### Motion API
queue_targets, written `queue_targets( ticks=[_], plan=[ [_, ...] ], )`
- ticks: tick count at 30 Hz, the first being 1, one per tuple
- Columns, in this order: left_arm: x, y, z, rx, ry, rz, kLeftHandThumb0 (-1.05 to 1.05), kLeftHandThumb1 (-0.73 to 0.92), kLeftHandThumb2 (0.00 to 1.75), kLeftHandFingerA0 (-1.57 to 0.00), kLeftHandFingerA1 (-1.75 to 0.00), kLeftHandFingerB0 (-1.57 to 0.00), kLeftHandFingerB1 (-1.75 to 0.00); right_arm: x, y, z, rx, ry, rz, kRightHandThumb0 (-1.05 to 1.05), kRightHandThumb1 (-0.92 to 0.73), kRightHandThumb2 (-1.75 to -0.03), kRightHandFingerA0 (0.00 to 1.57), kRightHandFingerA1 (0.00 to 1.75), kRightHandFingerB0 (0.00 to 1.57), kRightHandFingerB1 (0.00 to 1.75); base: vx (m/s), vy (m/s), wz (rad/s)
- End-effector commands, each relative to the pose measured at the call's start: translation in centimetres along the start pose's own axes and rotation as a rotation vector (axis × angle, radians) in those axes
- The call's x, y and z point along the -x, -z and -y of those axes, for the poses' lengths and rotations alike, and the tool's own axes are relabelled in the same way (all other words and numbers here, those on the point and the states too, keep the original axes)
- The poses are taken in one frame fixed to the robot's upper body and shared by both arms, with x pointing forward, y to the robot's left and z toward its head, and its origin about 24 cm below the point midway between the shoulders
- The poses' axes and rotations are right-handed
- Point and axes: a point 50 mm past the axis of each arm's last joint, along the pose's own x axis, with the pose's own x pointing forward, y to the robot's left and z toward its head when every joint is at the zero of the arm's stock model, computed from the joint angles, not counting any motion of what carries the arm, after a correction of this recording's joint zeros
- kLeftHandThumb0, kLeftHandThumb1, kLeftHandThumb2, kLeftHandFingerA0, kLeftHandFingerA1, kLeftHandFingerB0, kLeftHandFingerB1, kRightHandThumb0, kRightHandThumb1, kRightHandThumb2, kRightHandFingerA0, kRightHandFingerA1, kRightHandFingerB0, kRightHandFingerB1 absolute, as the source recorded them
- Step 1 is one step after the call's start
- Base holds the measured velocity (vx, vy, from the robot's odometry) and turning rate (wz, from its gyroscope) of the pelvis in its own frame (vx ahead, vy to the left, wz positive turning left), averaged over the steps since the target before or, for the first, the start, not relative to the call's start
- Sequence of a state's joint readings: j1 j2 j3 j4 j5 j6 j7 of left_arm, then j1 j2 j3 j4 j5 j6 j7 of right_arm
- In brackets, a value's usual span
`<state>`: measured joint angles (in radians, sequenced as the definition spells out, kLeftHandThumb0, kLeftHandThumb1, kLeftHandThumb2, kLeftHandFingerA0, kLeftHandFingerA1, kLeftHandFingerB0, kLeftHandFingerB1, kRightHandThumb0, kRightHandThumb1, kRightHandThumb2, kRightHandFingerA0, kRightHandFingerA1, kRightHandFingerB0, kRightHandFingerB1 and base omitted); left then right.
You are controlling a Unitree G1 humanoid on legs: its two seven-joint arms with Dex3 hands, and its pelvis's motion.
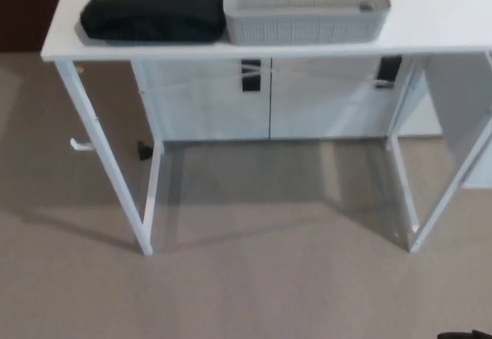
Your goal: The robot walk towards a table in front and pick up a black pencil case on the left hand side and put the pencil case into a small container on the right hand side
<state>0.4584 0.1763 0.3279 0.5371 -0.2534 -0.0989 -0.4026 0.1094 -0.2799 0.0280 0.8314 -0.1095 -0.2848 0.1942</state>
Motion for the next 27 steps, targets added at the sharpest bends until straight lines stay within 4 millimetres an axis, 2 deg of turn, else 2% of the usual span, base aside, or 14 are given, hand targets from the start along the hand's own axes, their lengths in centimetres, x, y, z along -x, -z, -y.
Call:
queue_targets(
  ticks=[1, 2, 5, 6, 7, 11, 12, 13, 14, 15, 16, 21, 22, 27],
  plan=[
    [0.1, -0.5, -0.5, -0.011, -0.02, 0.023, -0.14, 0.64, 0.58, -0.45, -0.43, -0.25, -0.32, -0.2, -0.3, 0.4, 0.001, 0.008, -0.01, -0.39, -0.51, -0.7, 0.56, 0.51, 0.37, 0.44, 0.04, -0.098, -0.11],
    [-0.2, -1.0, -0.5, -0.015, -0.023, 0.033, -0.11, 0.47, 0.91, -0.33, -0.59, -0.13, -0.49, -0.5, -0.7, 0.4, -0.001, 0.011, 0.0, -0.39, -0.51, -0.7, 0.57, 0.52, 0.37, 0.45, 0.1, 0.022, 0.17],
    [-0.4, -1.3, -0.5, -0.018, -0.029, 0.034, -0.12, 0.47, 0.92, -0.33, -0.59, -0.12, -0.48, -0.8, -0.9, 0.4, -0.005, 0.01, -0.002, -0.39, -0.51, -0.7, 0.54, 0.5, 0.36, 0.44, 0.11, -0.038, 0.07],
    [-0.4, -1.2, -0.5, -0.02, -0.031, 0.033, -0.15, 0.64, 0.58, -0.46, -0.42, -0.26, -0.32, -0.8, -0.9, 0.5, -0.002, 0.007, -0.004, -0.39, -0.52, -0.7, 0.54, 0.5, 0.35, 0.43, 0.15, -0.12, 0.14],
    [-0.4, -1.2, -0.5, -0.019, -0.032, 0.032, -0.12, 0.47, 0.91, -0.4, -0.61, -0.15, -0.49, -0.8, -1.0, 0.5, 0.004, 0.004, -0.002, -0.31, -0.62, -0.58, 0.59, 0.43, 0.38, 0.36, 0.2, -0.156, 0.16],
    [-0.2, -1.0, -0.6, -0.024, -0.039, 0.027, -0.12, 0.47, 0.91, -0.39, -0.61, -0.15, -0.49, -0.9, -1.0, 0.3, 0.003, -0.003, -0.006, -0.39, -0.52, -0.7, 0.55, 0.51, 0.35, 0.44, 0.18, -0.131, 0.11],
    [-0.1, -1.0, -0.7, -0.021, -0.039, 0.025, -0.14, 0.64, 0.59, -0.47, -0.42, -0.27, -0.32, -0.9, -0.9, 0.2, 0.005, -0.005, -0.009, -0.4, -0.52, -0.71, 0.55, 0.51, 0.35, 0.44, 0.26, -0.243, 0.25],
    [-0.1, -0.9, -0.8, -0.018, -0.039, 0.022, -0.14, 0.64, 0.59, -0.47, -0.42, -0.27, -0.32, -0.9, -0.8, 0.2, 0.008, -0.007, -0.013, -0.4, -0.52, -0.71, 0.55, 0.51, 0.35, 0.44, 0.22, -0.263, -0.41],
    [0.0, -0.8, -0.8, -0.013, -0.035, 0.02, -0.13, 0.65, 0.59, -0.46, -0.43, -0.27, -0.32, -0.9, -0.7, 0.0, 0.019, -0.007, -0.016, -0.4, -0.52, -0.71, 0.55, 0.51, 0.36, 0.44, 0.26, -0.194, 0.55],
    [0.0, -0.8, -0.8, -0.016, -0.036, 0.022, -0.11, 0.47, 0.91, -0.4, -0.61, -0.16, -0.49, -0.9, -0.7, 0.0, 0.014, -0.007, -0.014, -0.39, -0.52, -0.71, 0.56, 0.52, 0.37, 0.44, 0.25, -0.173, 0.34],
    [0.0, -0.8, -0.8, -0.013, -0.038, 0.021, -0.16, 0.64, 0.6, -0.49, -0.45, -0.28, -0.33, -0.9, -0.7, 0.0, 0.013, -0.007, -0.015, -0.39, -0.52, -0.71, 0.56, 0.52, 0.36, 0.44, 0.23, -0.126, 0.07],
    [-0.5, -1.4, -0.8, -0.013, -0.023, 0.038, -0.14, 0.65, 0.6, -0.47, -0.45, -0.27, -0.33, -1.0, -0.9, 0.1, 0.005, -0.01, -0.007, -0.4, -0.53, -0.73, 0.55, 0.52, 0.37, 0.45, 0.24, -0.086, -0.05],
    [-0.4, -1.2, -0.8, -0.028, -0.03, 0.029, -0.15, 0.64, 0.58, -0.5, -0.43, -0.28, -0.32, -0.8, -0.8, 0.1, 0.006, -0.01, -0.008, -0.34, -0.62, -0.58, 0.62, 0.45, 0.42, 0.37, 0.25, 0.005, -0.12],
    [-0.5, -1.3, -0.7, -0.033, -0.028, 0.026, -0.14, 0.64, 0.59, -0.53, -0.46, -0.29, -0.33, -0.8, -0.6, 0.2, 0.016, -0.007, -0.026, -0.4, -0.52, -0.72, 0.57, 0.52, 0.38, 0.45, 0.32, 0.117, -0.22]
  ],
)
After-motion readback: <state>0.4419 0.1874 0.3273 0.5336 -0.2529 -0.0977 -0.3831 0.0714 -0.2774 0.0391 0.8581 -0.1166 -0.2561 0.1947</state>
